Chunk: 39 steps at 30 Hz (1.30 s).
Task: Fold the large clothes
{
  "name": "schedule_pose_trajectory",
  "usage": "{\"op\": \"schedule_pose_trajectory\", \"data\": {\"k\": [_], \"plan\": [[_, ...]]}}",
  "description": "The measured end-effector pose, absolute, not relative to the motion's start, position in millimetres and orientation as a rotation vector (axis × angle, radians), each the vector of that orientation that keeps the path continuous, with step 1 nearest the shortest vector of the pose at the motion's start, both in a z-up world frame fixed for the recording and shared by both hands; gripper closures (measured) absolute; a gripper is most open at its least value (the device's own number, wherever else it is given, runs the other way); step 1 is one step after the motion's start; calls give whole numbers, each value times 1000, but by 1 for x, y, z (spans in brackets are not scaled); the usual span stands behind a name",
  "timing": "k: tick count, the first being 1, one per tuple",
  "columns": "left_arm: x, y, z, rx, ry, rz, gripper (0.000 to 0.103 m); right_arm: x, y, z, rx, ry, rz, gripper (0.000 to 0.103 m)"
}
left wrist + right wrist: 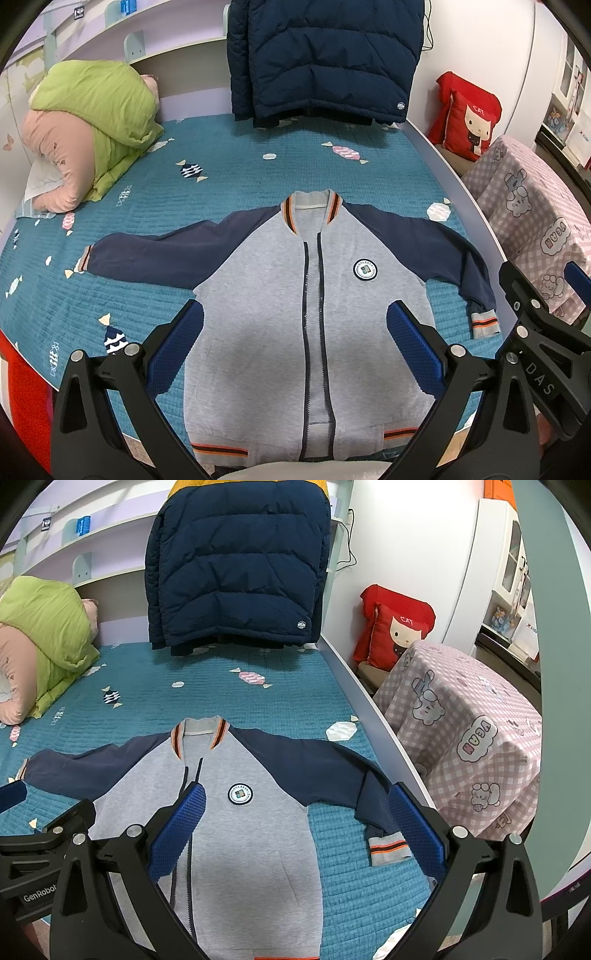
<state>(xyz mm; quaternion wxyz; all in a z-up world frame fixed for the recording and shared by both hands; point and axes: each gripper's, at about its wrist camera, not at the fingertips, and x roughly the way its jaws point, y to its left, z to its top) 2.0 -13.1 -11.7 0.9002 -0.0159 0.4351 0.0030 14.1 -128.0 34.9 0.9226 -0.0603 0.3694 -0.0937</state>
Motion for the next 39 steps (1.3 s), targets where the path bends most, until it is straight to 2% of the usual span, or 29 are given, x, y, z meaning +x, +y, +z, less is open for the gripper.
{"op": "schedule_pose_trajectory", "data": {"k": [25,39], "plan": [[8,-9,-17,-61,947,3,4,20,-124,28,-134,782,-182,7],[27,38,-35,-144,1038,7,4,49,-87,11,-158,851,-73,7]]}}
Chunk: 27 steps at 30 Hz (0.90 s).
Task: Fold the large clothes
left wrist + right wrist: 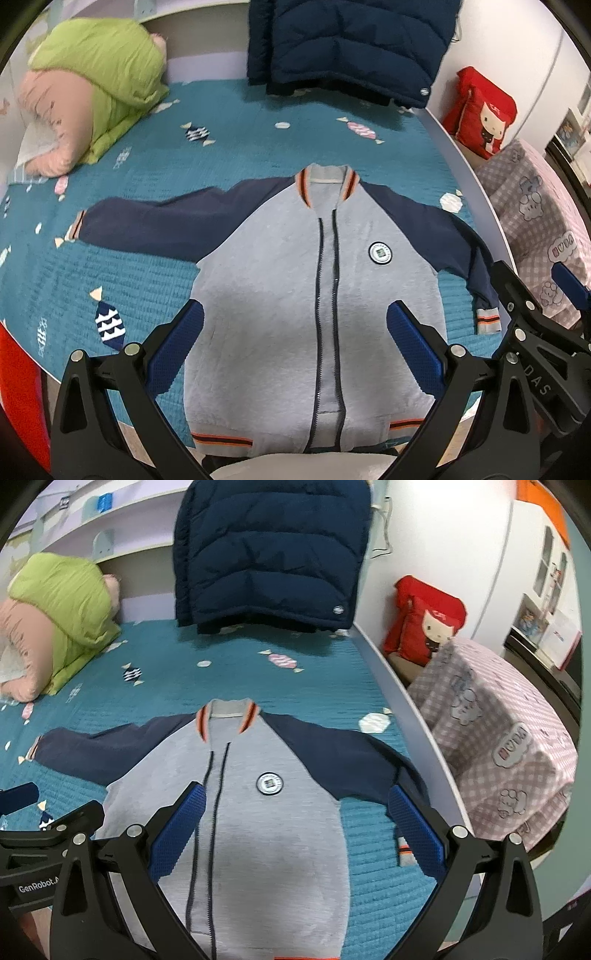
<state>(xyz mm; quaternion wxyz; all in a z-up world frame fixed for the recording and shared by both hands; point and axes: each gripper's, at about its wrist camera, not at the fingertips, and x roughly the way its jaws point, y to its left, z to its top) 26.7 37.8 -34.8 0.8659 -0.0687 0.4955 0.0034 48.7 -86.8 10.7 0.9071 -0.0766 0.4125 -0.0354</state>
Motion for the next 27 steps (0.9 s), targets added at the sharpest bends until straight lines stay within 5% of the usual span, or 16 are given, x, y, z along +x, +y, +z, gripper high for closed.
{"op": "schedule_pose_trajectory", "data": {"k": [27], "plan": [[74,259,-136,-351,1230,379,4,172,108,-104,-254,1126,323,8]]}}
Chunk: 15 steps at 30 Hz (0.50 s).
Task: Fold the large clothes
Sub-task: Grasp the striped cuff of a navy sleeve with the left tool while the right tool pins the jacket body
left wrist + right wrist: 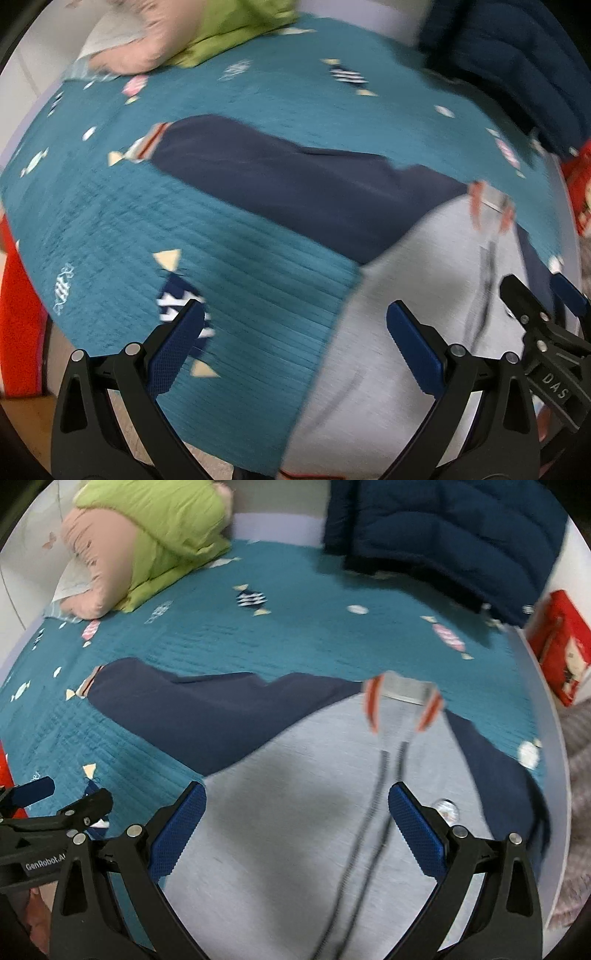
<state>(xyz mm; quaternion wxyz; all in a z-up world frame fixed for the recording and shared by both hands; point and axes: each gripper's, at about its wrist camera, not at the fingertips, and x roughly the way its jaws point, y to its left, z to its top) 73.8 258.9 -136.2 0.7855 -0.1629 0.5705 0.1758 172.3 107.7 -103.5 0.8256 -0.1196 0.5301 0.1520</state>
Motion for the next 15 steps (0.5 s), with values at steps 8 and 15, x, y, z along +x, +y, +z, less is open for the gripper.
{"op": "schedule_pose_trajectory", "data": {"k": [8,15], "plan": [[82,340,-168,-425,1256,540,4,222,140,-154,-187,1241,372,59],[91,397,-186,-521,1279,579,4,261,144,-210,-107,1418,316,92]]}}
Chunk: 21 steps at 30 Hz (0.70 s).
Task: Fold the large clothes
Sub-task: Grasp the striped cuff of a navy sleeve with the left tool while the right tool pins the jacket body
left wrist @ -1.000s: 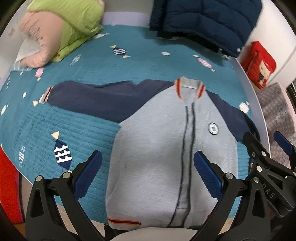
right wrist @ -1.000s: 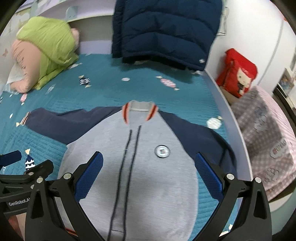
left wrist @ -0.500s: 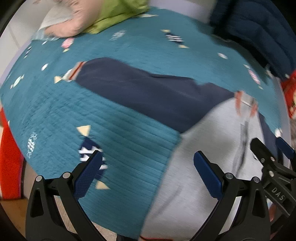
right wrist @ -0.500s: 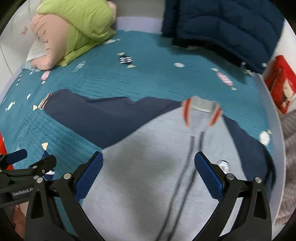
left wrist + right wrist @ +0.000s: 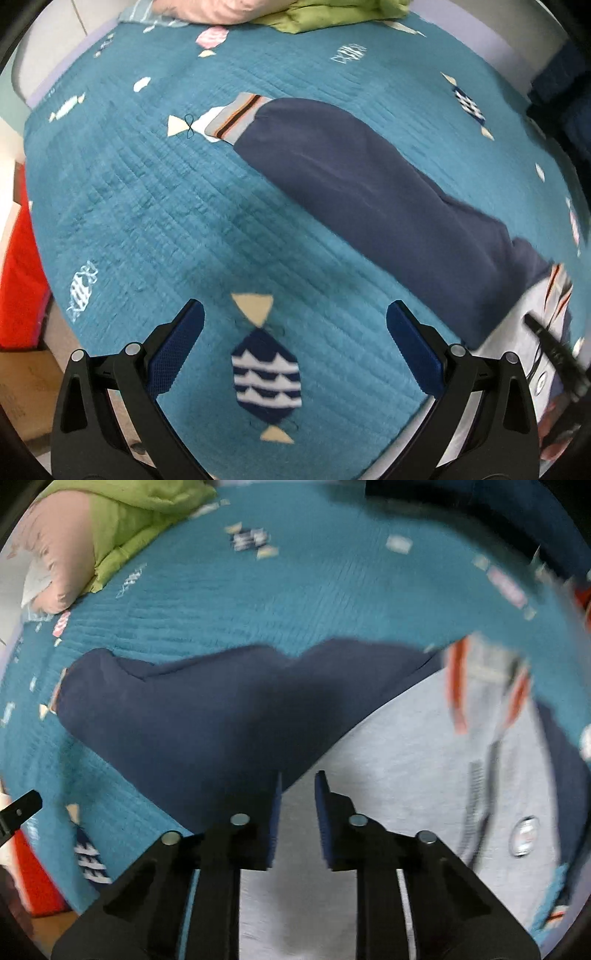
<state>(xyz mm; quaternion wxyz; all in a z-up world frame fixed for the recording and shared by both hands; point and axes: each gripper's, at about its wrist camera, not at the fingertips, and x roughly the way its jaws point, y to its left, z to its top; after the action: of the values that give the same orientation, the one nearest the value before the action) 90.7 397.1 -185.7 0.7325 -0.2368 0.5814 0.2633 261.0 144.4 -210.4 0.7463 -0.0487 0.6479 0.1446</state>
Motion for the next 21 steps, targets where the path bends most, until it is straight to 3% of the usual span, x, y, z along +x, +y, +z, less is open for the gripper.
{"op": "schedule_pose_trajectory", "data": {"k": [7,11,18,21], "plan": [[97,447,-191,-593,1260,624,4,270,132,-233,-28,1539,261,97],[105,473,-196,-644,1241,635,4,278,132,-261,-53,1558,226,97],[134,515,-224,-764,1234,636,5,278,143,-259,-139,1544,222,96],[149,533,-240,-827,1238,623,18,284,142,-260,-124,1575,222,96]]}}
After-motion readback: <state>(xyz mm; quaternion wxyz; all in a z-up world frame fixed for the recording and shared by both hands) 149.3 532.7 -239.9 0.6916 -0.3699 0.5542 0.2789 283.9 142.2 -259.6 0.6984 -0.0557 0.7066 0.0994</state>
